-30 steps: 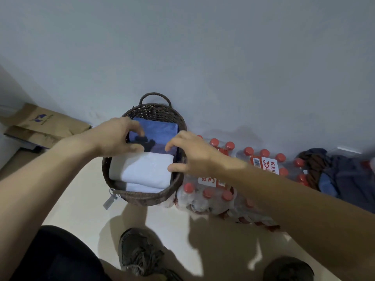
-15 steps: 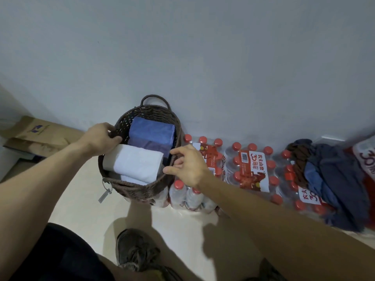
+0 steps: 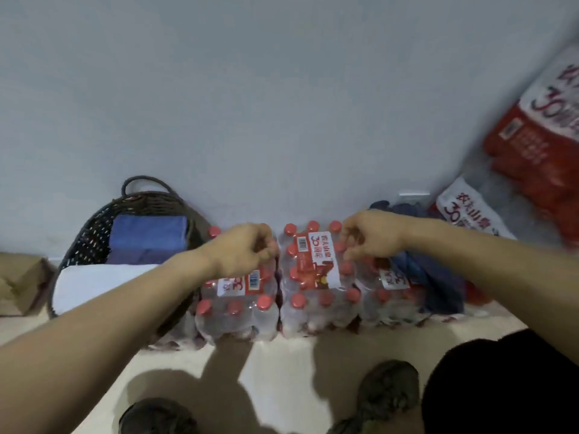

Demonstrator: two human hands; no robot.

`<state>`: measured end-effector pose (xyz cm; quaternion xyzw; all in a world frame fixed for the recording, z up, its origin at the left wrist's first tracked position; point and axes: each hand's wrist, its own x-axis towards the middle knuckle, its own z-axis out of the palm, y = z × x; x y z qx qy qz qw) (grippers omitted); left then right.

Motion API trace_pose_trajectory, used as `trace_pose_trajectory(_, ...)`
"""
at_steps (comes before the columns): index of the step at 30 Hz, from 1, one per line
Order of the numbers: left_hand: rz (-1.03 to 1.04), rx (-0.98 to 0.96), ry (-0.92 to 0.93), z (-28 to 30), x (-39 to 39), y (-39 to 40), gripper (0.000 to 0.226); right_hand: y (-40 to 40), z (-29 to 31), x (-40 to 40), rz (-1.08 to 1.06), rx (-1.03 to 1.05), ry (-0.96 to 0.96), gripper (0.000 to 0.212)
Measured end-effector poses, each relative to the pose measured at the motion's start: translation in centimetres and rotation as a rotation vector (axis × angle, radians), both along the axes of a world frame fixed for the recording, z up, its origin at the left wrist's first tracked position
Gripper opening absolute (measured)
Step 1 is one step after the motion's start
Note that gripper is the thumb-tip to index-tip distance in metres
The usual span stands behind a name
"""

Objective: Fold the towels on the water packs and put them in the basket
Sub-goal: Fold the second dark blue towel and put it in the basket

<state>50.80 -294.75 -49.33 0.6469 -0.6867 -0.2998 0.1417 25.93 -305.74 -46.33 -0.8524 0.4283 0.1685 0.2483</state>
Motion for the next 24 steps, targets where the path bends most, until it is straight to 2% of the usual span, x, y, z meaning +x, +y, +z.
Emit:
trace_pose_trajectory(5,-0.135,0.04,0.097,-3.9,-12.6,-5.4,0.014,-3.5,-1.8,-12.0,-0.257,-0.1,0.109,0.035)
trace_pose_trajectory(8,-0.11,-0.007,0.154,-5.9,-18.7,-8.2,0.009,-4.1,-3.6,-16.7,-0.416,-0.07,0.059,0.045)
trace_pose_trajectory(13,-0.028,-0.035,0.219,-8.5,-24.1,-11.0,0.061,-4.3,-6.6,-18.7,-0.592,0.065,-0.09,0.057)
trace_pose_trajectory(17,-0.033,-0.028,0.282,-9.4,-26.0,-12.4,0.078,-4.8,-8.3,-18.1,-0.592,-0.119,-0.103,0.063)
trace_pose_trajectory(20,-0.045,-0.017,0.261,-9.3,-26.3,-12.9,0.084,-5.1,-8.7,-17.3,-0.532,-0.231,-0.013,0.05)
trace_pose_trajectory(24,-0.081,0.003,0.218,-8.6,-25.7,-13.7,0.079,-5.7,-7.5,-16.6,-0.597,-0.28,-0.075,0.026)
